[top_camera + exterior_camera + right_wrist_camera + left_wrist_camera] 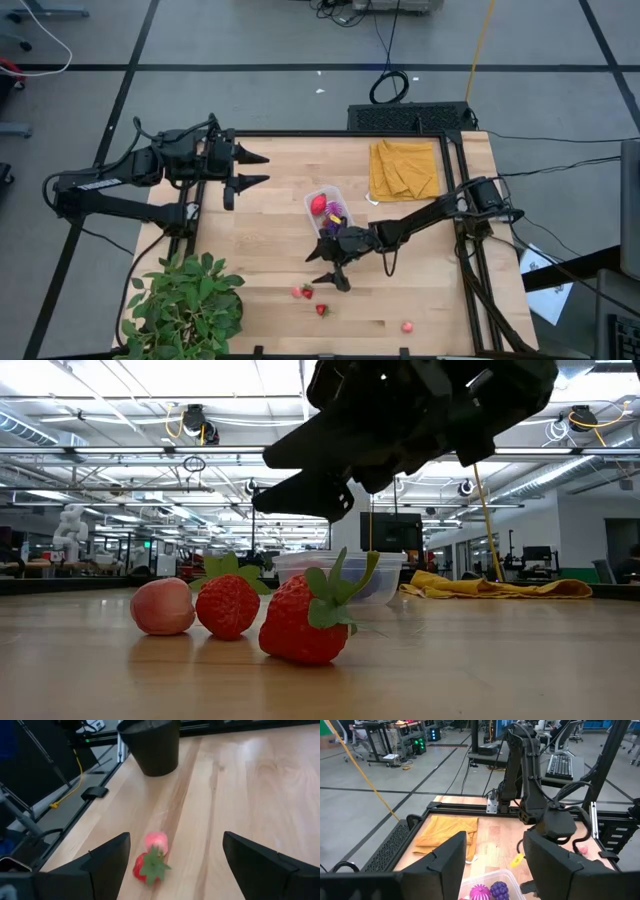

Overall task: Pick and placing Produce into tupperware
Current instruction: Put the top red strawberry into the transparent container

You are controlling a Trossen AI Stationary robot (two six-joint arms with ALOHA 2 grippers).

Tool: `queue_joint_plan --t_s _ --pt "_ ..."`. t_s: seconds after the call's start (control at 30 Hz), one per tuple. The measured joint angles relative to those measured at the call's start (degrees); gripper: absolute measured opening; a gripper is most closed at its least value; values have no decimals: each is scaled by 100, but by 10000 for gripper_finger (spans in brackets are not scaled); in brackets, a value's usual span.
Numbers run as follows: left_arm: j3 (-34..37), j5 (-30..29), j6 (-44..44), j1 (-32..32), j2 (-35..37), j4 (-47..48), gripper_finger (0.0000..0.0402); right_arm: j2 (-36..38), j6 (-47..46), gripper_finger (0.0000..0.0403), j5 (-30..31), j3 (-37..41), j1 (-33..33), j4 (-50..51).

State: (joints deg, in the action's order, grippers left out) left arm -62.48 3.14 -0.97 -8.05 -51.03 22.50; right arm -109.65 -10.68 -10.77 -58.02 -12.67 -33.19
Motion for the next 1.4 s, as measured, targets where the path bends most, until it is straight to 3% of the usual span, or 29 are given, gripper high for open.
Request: queue_joint_plan --t_s 0.3,0.43,0.63,0.83,1.4 --pt "0 0 -37 0 0 0 204 -51 88 306 -6 0 61 12" --pt "0 0 -36 4 2 0 202 -481 -10 306 -94 -30 -81 -337" --pt "0 0 -19 4 2 0 201 -1077 131 306 -323 -699 -250 -150" --pt "0 0 0 2 2 70 202 -1067 280 306 -319 -984 -260 536" --pt "-2 0 -17 0 2 98 199 -1060 108 306 -299 -982 -393 770"
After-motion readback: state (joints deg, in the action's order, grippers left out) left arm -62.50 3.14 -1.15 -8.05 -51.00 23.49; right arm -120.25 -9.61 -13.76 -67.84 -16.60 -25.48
